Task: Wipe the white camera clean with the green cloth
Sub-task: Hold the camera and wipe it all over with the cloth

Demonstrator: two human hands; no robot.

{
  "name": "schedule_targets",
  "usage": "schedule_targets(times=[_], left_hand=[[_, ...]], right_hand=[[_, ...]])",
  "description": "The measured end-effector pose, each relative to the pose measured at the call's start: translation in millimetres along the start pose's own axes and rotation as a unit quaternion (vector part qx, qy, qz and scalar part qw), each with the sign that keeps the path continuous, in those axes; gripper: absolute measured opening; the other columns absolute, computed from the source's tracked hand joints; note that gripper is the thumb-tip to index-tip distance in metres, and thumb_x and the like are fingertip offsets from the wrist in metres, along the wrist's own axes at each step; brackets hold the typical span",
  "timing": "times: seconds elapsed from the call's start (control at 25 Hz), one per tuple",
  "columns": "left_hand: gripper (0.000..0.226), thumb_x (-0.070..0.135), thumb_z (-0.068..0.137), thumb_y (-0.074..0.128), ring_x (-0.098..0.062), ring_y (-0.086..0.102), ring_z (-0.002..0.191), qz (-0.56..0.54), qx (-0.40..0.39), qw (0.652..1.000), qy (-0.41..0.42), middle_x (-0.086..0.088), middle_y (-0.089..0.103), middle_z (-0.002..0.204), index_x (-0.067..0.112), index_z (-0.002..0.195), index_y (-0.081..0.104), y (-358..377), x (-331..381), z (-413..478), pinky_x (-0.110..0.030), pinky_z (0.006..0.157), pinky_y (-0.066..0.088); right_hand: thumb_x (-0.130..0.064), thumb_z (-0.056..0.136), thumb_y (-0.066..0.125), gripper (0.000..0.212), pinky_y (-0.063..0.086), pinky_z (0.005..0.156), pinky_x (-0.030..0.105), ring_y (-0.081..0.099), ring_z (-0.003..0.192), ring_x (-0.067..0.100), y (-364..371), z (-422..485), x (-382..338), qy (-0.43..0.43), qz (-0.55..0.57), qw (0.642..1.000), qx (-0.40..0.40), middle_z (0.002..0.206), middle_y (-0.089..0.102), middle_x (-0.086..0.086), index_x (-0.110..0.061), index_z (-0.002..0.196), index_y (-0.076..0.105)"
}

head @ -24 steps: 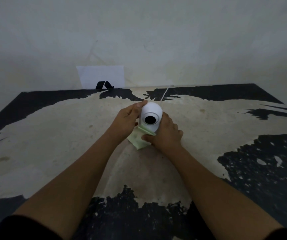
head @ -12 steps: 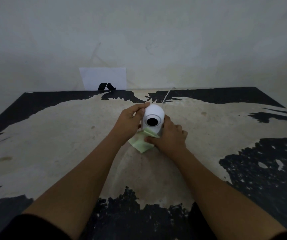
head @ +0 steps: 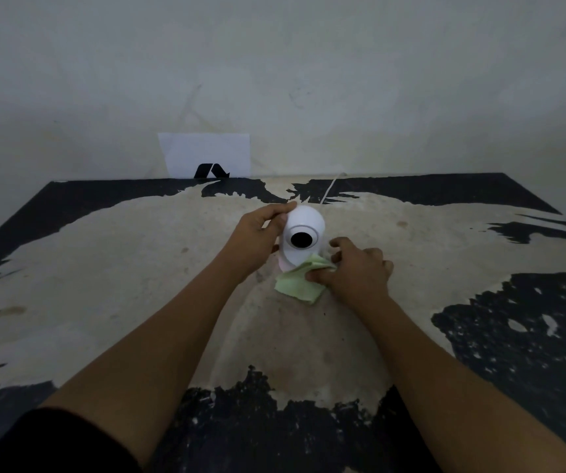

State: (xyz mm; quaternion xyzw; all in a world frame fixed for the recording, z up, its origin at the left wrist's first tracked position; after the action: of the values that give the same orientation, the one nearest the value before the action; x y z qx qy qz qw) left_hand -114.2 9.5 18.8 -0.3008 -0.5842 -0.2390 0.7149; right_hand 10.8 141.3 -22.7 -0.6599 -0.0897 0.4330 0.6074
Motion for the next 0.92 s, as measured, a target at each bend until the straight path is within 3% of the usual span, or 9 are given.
schedule_targets(times=[0.2, 0.4, 0.44, 0.56, 0.72, 0.92], left_hand=[[0.03, 0.022, 0.096, 0.044, -0.024, 0.054, 0.121, 0.009, 0.0, 1.0, 0.004, -0.001, 0.055, 0.135, 0.027, 0.12, 0.061, -1.2, -2.2, 1.7, -0.044, 0.092, 0.053], [0.03, 0.021, 0.096, 0.045, -0.019, 0.054, 0.12, 0.026, 0.014, 0.999, 0.012, -0.001, 0.057, 0.133, 0.025, 0.12, 0.061, 0.3, -0.4, 0.8, -0.019, 0.08, 0.055], [0.03, 0.022, 0.096, 0.045, -0.019, 0.055, 0.12, 0.023, 0.011, 1.0, 0.01, 0.0, 0.057, 0.133, 0.026, 0.121, 0.061, 0.6, -0.6, 0.5, -0.02, 0.079, 0.055], [0.03, 0.023, 0.095, 0.046, -0.023, 0.055, 0.12, 0.008, 0.006, 1.0, 0.004, -0.001, 0.057, 0.133, 0.026, 0.121, 0.061, -0.4, -1.6, 2.0, -0.038, 0.091, 0.054], [0.033, 0.022, 0.096, 0.045, -0.024, 0.052, 0.123, -0.001, 0.002, 1.0, -0.006, -0.002, 0.054, 0.137, 0.026, 0.126, 0.057, 0.6, 1.5, -3.3, -0.037, 0.092, 0.052], [0.045, 0.045, 0.095, 0.036, -0.006, 0.035, 0.129, 0.087, 0.009, 0.996, 0.019, 0.005, 0.039, 0.148, 0.033, 0.138, 0.04, 2.8, 15.1, -24.1, -0.03, 0.106, 0.031]], right_hand=[[-0.075, 0.055, 0.066, 0.094, 0.03, 0.092, 0.045, 0.043, 0.12, 0.035, 2.5, -3.2, -10.4, 0.007, 0.012, 1.0, 0.011, 0.128, 0.058, 0.005, -0.031, 0.133, 0.038], [-0.075, 0.058, 0.064, 0.09, 0.033, 0.091, 0.045, 0.047, 0.113, 0.035, 14.1, -12.0, -44.7, 0.037, 0.052, 0.997, 0.042, 0.124, 0.057, 0.009, -0.021, 0.126, 0.04], [-0.073, 0.058, 0.065, 0.089, 0.032, 0.091, 0.045, 0.046, 0.114, 0.035, 13.6, -11.7, -43.1, 0.037, 0.042, 0.998, 0.028, 0.124, 0.057, 0.009, -0.022, 0.126, 0.04], [-0.069, 0.06, 0.067, 0.071, 0.027, 0.082, 0.041, 0.045, 0.111, 0.034, 3.9, -11.9, -25.1, 0.015, 0.009, 0.999, -0.03, 0.113, 0.063, 0.004, -0.029, 0.117, 0.051], [-0.048, 0.081, 0.055, 0.022, 0.025, 0.08, 0.039, 0.048, 0.105, 0.035, -16.8, -13.6, -5.3, 0.006, 0.032, 0.999, -0.008, 0.084, 0.059, 0.003, -0.028, 0.087, 0.063], [-0.035, 0.087, 0.052, 0.019, 0.047, 0.075, 0.039, 0.058, 0.074, 0.025, -42.0, -17.8, -8.4, -0.085, 0.074, 0.994, -0.002, 0.069, 0.058, -0.003, -0.029, 0.071, 0.057]])
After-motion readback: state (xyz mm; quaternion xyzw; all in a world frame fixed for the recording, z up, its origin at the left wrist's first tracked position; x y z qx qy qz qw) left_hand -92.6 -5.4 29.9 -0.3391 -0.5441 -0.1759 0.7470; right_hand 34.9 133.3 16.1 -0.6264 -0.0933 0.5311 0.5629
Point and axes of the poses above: each hand's wrist, its own z-axis towards the middle knuckle, its own y-axis out of the palm, x = y × z, the point moved 1 cm from there along z, towards the middle knuckle
